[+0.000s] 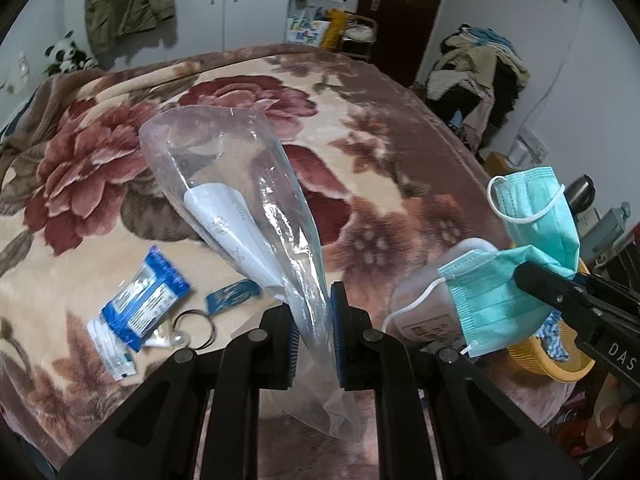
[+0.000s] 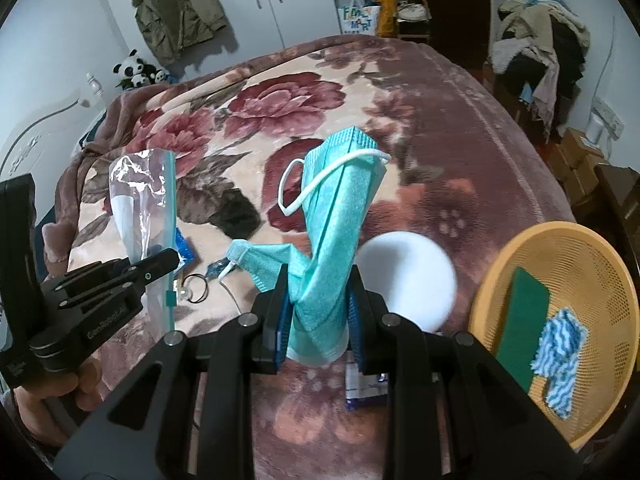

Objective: Organize soft objects
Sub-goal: 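Lift the plastic bag and light-blue mask and carry them toward the orange basket, then lower the bag and mask into the orange basket and open both tools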

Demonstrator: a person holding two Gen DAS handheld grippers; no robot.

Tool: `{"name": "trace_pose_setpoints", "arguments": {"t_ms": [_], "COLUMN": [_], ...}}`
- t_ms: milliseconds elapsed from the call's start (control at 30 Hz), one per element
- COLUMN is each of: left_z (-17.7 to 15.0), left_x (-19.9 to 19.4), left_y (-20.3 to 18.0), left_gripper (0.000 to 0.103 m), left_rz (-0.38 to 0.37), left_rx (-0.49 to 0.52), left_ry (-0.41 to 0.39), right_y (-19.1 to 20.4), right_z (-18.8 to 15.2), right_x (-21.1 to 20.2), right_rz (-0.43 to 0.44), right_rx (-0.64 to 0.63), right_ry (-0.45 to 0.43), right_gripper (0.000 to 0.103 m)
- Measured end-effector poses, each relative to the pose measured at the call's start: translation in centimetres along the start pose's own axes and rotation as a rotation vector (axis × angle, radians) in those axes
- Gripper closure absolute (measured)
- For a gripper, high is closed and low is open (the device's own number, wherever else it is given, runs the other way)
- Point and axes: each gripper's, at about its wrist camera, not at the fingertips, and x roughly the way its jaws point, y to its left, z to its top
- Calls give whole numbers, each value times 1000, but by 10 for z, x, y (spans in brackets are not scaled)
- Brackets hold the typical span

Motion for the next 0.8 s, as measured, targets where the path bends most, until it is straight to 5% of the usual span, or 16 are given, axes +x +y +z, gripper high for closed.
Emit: {"name": "trace_pose_setpoints", "arguments": {"t_ms": [800], "left_z": [22], "left_x": [-3], "left_y": [-179], "left_gripper": [90], "left_rz": [-226], "left_rx": [272], "left_ry": [0], "right_y": [-125], "right_z": [-26], "right_x": [-54], "right_rz": [-178], "right_rx": [186], "right_ry": [-56], "right_gripper": [78]}}
